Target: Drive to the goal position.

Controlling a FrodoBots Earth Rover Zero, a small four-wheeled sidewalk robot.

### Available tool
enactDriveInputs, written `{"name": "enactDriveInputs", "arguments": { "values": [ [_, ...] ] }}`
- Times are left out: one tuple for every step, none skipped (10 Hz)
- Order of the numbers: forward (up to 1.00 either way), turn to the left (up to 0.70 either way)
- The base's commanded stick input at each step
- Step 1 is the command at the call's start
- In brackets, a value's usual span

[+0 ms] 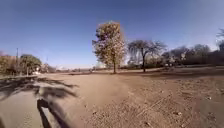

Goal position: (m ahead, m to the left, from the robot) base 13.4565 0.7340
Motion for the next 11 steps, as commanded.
{"name": "enactDriveInputs", "arguments": {
  "values": [
    [0.5,0.0],
    [0.5,0.0],
    [0.5,0.0],
    [0.5,0.0],
    [0.5,0.0],
    [0.5,0.0],
    [0.5,0.0],
    [0.5,0.0],
    [0.5,0.0],
    [0.5,0.0],
    [0.5,0.0]
  ]
}}
